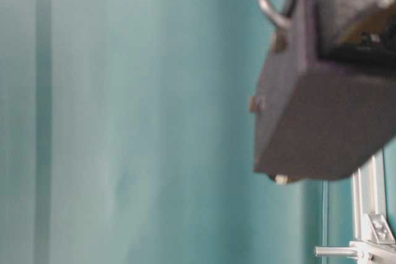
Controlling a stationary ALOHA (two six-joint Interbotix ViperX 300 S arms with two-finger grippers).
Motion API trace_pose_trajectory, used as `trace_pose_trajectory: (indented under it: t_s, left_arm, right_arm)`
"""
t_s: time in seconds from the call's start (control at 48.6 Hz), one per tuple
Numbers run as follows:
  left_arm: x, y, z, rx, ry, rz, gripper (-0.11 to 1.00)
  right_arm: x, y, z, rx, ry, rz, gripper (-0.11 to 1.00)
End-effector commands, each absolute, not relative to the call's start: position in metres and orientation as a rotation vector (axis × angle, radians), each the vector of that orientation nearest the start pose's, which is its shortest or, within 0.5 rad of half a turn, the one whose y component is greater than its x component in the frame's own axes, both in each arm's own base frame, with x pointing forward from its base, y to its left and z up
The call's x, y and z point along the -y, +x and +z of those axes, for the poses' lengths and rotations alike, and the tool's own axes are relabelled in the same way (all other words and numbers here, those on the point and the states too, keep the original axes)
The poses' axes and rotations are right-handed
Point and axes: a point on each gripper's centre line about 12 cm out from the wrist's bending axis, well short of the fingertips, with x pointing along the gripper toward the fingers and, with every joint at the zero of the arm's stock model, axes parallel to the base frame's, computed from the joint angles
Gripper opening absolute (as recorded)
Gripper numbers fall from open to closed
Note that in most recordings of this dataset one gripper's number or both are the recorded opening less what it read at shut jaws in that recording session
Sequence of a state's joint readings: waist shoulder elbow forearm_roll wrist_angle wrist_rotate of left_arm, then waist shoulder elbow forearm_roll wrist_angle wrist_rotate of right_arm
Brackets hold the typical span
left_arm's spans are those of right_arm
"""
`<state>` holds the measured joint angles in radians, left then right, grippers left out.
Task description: Move the cable alternately left and right between 8 pins so it hooks onto each one.
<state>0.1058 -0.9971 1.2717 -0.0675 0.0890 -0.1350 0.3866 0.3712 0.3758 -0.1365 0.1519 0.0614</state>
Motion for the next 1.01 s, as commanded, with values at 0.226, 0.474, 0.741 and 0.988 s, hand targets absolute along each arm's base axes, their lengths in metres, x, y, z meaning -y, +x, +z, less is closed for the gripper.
trace_pose_trajectory:
  t_s: [0.226,0.474,0.741,0.988]
  left_arm:
    - [-0.018,0.176,0.218,-0.336,-0.227,0.134,0.72]
    - [-0.016,0.168,0.216,-0.338,-0.225,0.13,0.72]
    - [-0.016,0.163,0.22,-0.311,-0.22,0.127,0.72]
    - [-0.016,0.16,0.212,-0.332,-0.221,0.129,0.72]
  right_arm:
    - [-0.157,0.413,0.142,-0.897,-0.161,0.295,0.14]
    - [-0.136,0.36,0.176,-0.956,0.107,0.111,0.14]
    - [-0.093,0.347,0.179,-0.973,0.212,-0.313,0.14]
    - [-0.047,0.361,0.167,-0.873,0.453,-0.595,0.14]
